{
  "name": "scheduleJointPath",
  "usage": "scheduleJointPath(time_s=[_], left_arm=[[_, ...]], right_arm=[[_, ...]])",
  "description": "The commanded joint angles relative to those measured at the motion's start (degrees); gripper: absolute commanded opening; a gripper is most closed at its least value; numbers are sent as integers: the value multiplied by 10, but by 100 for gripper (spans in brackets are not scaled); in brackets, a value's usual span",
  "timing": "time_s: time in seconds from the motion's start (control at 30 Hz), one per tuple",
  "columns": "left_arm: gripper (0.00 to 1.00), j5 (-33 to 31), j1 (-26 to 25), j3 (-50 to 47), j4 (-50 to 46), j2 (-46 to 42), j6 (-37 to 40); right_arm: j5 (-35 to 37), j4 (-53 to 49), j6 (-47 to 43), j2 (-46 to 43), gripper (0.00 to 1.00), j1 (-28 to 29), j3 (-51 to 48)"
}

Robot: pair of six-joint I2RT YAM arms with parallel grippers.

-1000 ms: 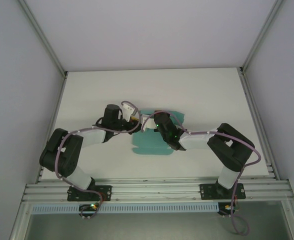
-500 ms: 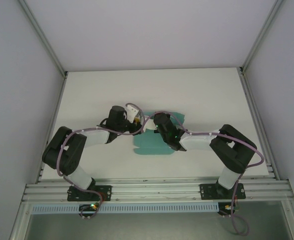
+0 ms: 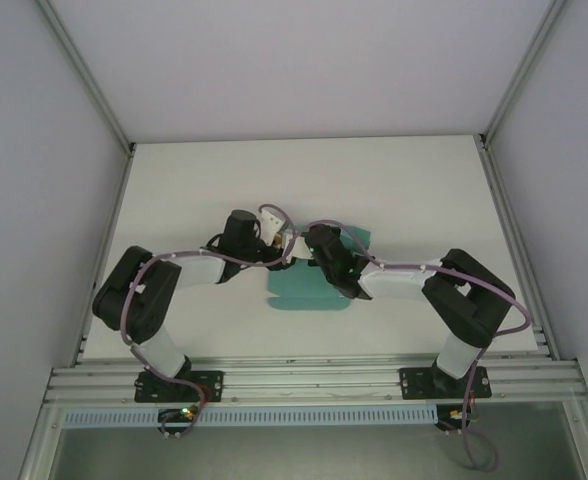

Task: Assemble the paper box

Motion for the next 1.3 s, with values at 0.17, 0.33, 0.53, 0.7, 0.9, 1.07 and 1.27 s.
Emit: scheduleJointPath(time_s=[0.17, 0.33, 0.53, 0.7, 0.9, 1.07, 1.27], left_arm=[[45, -19, -23, 35, -17, 21, 26], [26, -68, -25, 14, 29, 11, 17], [2, -139, -29, -9, 78, 14, 13], [0, -139, -27, -13, 79, 11, 36], [0, -121, -30, -25, 112, 8, 55], [0, -120, -37, -28, 133, 15, 63], [0, -141, -44, -41, 175, 25, 70]], right_arm=[[-32, -67, 65, -6, 0, 5, 27], [-21, -78, 84, -9, 0, 7, 31], [-1, -120, 177, -33, 33, 19, 40], [-26, -181, 235, -99, 60, 18, 42], [-130, -245, 346, -198, 76, -32, 48], [-308, -378, 510, -140, 77, -149, 167], [-333, -486, 498, -11, 66, -152, 285]])
